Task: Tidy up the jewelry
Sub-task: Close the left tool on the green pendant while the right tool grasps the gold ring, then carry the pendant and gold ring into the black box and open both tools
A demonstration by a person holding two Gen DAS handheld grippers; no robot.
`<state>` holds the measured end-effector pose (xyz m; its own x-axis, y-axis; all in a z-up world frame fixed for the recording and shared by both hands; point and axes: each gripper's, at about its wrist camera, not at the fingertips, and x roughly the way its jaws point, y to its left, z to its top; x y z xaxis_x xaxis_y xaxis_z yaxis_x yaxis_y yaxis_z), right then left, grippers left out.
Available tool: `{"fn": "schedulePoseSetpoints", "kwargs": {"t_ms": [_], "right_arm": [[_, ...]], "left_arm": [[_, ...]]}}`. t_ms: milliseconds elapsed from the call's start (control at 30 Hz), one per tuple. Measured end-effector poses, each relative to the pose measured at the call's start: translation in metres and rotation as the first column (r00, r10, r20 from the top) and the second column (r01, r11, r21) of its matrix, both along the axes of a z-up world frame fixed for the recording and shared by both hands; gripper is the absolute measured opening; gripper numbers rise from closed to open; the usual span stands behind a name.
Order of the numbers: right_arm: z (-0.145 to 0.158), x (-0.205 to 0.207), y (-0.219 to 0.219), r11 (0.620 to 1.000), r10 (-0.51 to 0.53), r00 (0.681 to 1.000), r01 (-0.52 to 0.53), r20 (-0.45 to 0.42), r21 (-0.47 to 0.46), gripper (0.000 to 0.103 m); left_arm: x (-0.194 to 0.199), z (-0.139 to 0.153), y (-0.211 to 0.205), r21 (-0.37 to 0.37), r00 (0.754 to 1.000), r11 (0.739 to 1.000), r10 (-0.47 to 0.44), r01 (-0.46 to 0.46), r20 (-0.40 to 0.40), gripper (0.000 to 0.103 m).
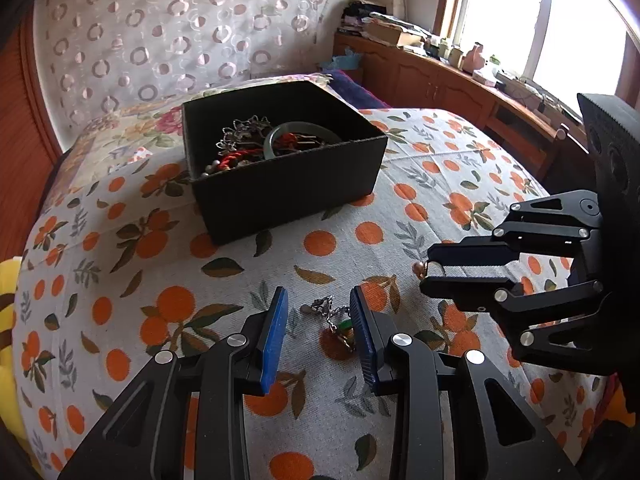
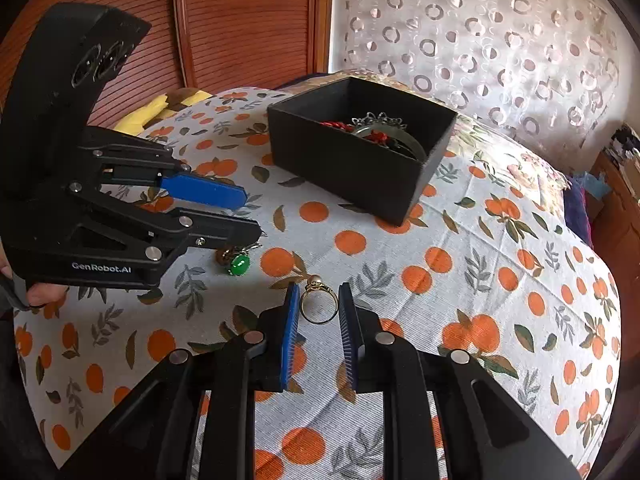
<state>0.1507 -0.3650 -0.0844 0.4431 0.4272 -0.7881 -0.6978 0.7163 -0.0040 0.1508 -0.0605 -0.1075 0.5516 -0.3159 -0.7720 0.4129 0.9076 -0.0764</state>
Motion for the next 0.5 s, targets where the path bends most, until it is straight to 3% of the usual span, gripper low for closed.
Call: {"fn": "schedulePoseSetpoints", "kwargs": {"t_ms": [267,433,500], "right_arm": [[-0.0003,-0.0007,-0.0012,1.000,-0.005,1.000,0.005,-0.001,0.007,0.022],[-0.0004,-0.0016,-0.0020,1.000,-0.010,1.000,0.011,-0.006,0.016,0.022],[-0.0014,-0.0020,-0.0026,1.000,-0.016,1.000,0.016,-0.009,0.022,0.022]], "left_arm": [[0.0007,-0.0041,-0.0021,-0.003,1.000,1.000,0.006,-0.006,0.010,0.028],[-0.0029,-0.0049,-0.0020,-0.015,1.000,1.000,-0.010,0.010,0.012,0.010],[-0.0042,-0.0044,-0.0022,-0.014,1.000,1.000,-0.009,0.009,0.015,0.007]]}}
